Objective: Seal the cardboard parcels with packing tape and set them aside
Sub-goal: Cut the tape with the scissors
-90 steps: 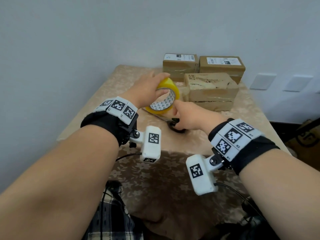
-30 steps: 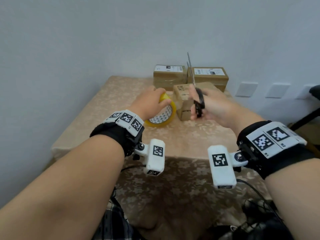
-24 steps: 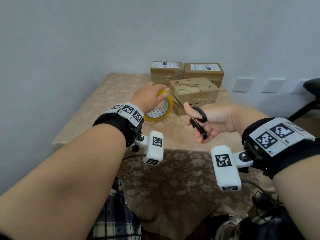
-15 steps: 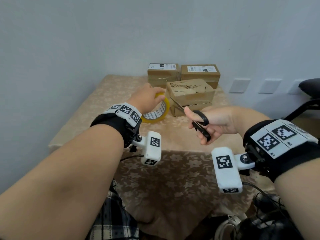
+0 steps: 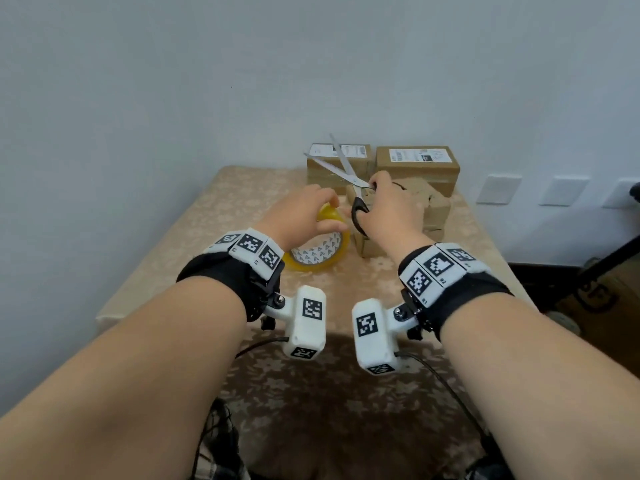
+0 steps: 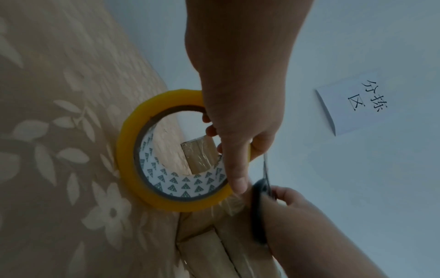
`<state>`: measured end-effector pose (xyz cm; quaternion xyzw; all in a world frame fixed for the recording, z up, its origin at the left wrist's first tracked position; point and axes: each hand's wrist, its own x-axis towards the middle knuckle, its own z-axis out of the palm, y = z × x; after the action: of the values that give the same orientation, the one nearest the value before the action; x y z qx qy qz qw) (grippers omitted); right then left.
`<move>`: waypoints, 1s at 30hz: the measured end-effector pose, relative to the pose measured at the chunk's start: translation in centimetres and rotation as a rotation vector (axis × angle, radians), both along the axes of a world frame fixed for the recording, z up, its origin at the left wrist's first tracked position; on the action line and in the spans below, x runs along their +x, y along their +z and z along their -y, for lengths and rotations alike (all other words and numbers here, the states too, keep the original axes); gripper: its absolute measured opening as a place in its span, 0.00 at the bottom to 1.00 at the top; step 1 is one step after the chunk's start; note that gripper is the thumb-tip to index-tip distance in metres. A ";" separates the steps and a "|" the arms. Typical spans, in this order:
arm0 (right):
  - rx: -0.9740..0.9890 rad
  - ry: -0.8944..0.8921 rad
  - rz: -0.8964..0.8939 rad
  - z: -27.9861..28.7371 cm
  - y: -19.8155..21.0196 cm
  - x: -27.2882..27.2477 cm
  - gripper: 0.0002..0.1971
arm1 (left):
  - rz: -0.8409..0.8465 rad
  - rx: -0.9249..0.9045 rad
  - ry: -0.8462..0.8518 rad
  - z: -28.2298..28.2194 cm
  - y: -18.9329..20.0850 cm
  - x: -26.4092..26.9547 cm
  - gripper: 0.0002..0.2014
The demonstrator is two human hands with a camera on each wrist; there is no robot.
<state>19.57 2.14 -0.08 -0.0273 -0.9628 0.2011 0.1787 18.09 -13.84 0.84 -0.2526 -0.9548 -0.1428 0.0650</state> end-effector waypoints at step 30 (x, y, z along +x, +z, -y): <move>-0.505 0.281 0.897 -3.9 3.4 10.2 0.32 | 0.071 -0.128 0.112 0.2 1.7 2.1 0.24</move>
<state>29.82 6.08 3.29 -0.0234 -0.8606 0.4171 -0.2913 20.20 -14.08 2.56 -0.1972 -0.9763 -0.0866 0.0226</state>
